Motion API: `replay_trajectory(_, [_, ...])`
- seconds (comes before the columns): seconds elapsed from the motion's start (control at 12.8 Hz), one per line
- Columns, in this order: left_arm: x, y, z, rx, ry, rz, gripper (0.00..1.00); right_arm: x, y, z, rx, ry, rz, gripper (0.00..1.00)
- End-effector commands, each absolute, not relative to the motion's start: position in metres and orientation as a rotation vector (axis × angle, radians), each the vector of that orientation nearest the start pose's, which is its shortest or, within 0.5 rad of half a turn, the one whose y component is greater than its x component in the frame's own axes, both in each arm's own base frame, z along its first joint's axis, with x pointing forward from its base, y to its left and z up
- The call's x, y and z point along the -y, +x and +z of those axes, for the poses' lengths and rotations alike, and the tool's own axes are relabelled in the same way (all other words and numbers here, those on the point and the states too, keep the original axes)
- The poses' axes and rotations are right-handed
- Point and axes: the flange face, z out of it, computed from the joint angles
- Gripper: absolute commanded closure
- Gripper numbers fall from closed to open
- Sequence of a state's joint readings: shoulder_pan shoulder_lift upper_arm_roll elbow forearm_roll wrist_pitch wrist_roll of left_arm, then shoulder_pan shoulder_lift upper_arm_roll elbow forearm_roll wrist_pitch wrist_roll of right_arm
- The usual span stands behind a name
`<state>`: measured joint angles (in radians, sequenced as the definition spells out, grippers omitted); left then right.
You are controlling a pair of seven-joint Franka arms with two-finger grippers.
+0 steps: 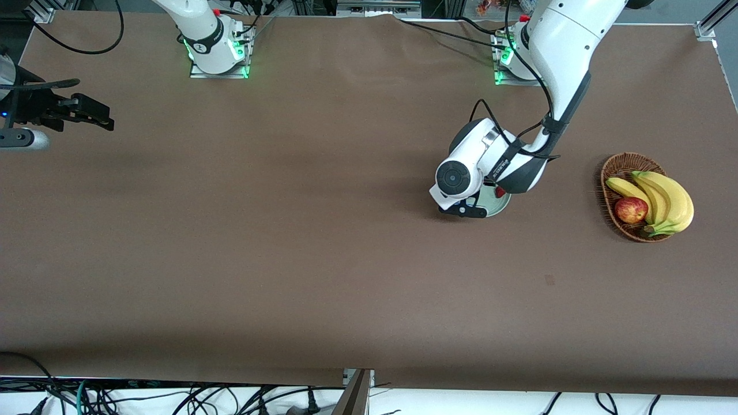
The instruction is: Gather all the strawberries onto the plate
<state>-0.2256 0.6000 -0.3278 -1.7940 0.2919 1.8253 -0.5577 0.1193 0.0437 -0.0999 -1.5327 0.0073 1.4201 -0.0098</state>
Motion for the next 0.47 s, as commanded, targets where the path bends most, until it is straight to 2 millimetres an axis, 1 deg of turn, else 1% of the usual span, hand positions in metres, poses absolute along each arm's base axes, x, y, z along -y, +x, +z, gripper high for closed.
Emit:
replay_trajectory(0.0, [0.275, 0.524, 0.219, -0.211, -2.740, 0.538, 0.00, -0.013, 0.548, 0.610, 0.052, -3.142, 0.236, 0.00])
replay_trajectory(0.08, [0.268, 0.528, 0.226, -0.193, -2.741, 0.537, 0.00, -0.014, 0.548, 0.609, 0.054, -3.142, 0.239, 0.00])
replay_trajectory(0.16, [0.258, 0.536, 0.242, -0.167, -2.757, 0.507, 0.00, -0.013, 0.548, 0.610, 0.052, -3.142, 0.239, 0.00])
replay_trajectory(0.23, [0.250, 0.546, 0.263, -0.142, -2.790, 0.476, 0.00, -0.013, 0.548, 0.609, 0.052, -3.142, 0.239, 0.00])
replay_trajectory(0.39, [0.248, 0.564, 0.319, -0.102, -2.840, 0.423, 0.00, -0.014, 0.548, 0.610, 0.057, -3.142, 0.239, 0.00])
